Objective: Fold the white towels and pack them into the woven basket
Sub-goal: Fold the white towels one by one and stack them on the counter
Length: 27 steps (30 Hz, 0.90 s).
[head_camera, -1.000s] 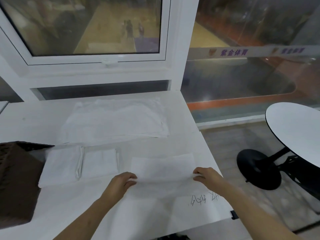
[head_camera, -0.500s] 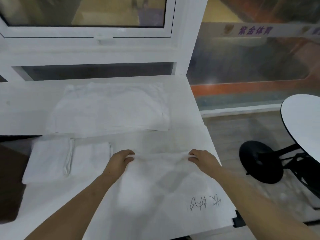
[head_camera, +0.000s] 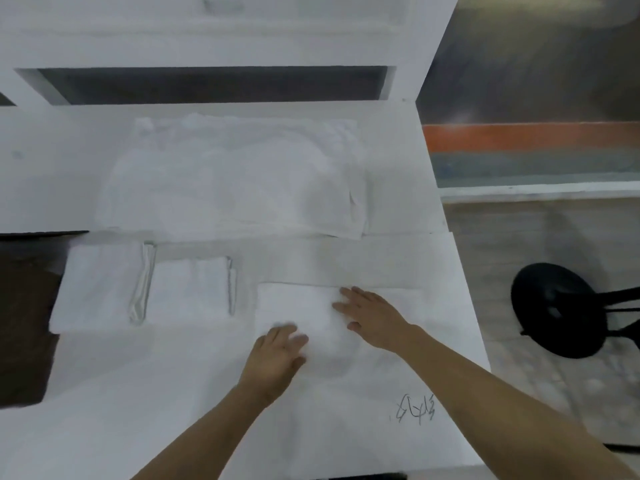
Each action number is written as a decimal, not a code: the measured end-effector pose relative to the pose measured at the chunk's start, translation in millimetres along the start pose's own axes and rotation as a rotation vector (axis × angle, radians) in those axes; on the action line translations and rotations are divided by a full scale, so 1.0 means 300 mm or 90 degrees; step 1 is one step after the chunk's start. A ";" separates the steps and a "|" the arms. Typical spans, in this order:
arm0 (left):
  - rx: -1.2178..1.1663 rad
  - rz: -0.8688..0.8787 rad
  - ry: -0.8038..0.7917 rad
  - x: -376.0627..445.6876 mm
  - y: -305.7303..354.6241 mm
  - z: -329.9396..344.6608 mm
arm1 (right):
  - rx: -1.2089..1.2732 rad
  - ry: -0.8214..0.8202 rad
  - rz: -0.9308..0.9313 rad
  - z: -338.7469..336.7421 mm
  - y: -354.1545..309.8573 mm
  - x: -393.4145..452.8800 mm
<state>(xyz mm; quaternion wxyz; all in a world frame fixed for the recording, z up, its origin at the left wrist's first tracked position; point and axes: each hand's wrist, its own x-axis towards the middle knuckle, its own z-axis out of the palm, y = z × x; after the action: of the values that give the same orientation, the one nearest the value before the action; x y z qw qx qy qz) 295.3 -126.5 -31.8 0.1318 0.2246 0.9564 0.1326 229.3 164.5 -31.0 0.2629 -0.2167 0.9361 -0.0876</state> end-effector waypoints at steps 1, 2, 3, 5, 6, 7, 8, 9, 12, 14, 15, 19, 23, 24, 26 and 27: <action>0.021 -0.006 -0.022 -0.008 0.005 0.011 | -0.006 -0.007 0.004 0.006 -0.001 0.000; 0.034 -0.014 -0.038 -0.005 0.010 0.012 | -0.006 -0.001 0.013 0.007 -0.001 -0.004; 0.045 -0.020 -0.047 0.006 0.010 0.013 | -0.004 0.012 0.024 0.006 -0.001 -0.012; 0.077 -0.035 -0.053 0.045 0.007 0.004 | -0.010 0.033 0.053 0.004 -0.002 -0.031; 0.089 -0.047 -0.051 0.068 0.006 -0.003 | -0.019 0.037 0.075 0.003 -0.004 -0.042; 0.090 -0.065 -0.051 0.089 0.007 -0.007 | -0.027 0.038 0.102 0.001 -0.009 -0.054; 0.076 -0.093 -0.061 0.107 0.014 -0.016 | -0.029 0.034 0.132 0.001 -0.015 -0.067; 0.052 -0.128 -0.066 0.123 0.022 -0.021 | -0.028 0.027 0.158 0.003 -0.020 -0.081; -0.017 -0.216 -0.052 0.149 0.062 -0.049 | 0.030 0.008 0.203 0.008 -0.038 -0.122; -0.067 -0.239 -0.034 0.159 0.088 -0.049 | 0.072 0.010 0.202 0.026 -0.045 -0.148; -0.122 -0.257 -0.022 0.167 0.100 -0.051 | 0.086 0.012 0.198 0.039 -0.046 -0.160; -0.471 -0.442 0.062 0.222 0.128 -0.062 | 0.140 0.026 0.205 0.081 -0.036 -0.187; -0.688 -0.607 0.104 0.270 0.123 -0.086 | 0.229 0.111 0.228 0.071 -0.016 -0.166; -0.697 -0.611 0.096 0.276 0.125 -0.092 | 0.253 0.134 0.235 0.065 -0.011 -0.154; -0.690 -0.573 0.083 0.282 0.138 -0.110 | 0.329 0.186 0.253 0.050 -0.004 -0.123; -0.689 -0.544 0.083 0.281 0.148 -0.125 | 0.384 0.210 0.269 0.039 -0.005 -0.104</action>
<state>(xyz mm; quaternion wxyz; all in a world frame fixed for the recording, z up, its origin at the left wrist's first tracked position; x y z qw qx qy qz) 228.3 -56.4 0.9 0.2079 -0.2779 0.7662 0.5408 260.1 176.7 -26.2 0.1732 0.0841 0.9219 -0.3362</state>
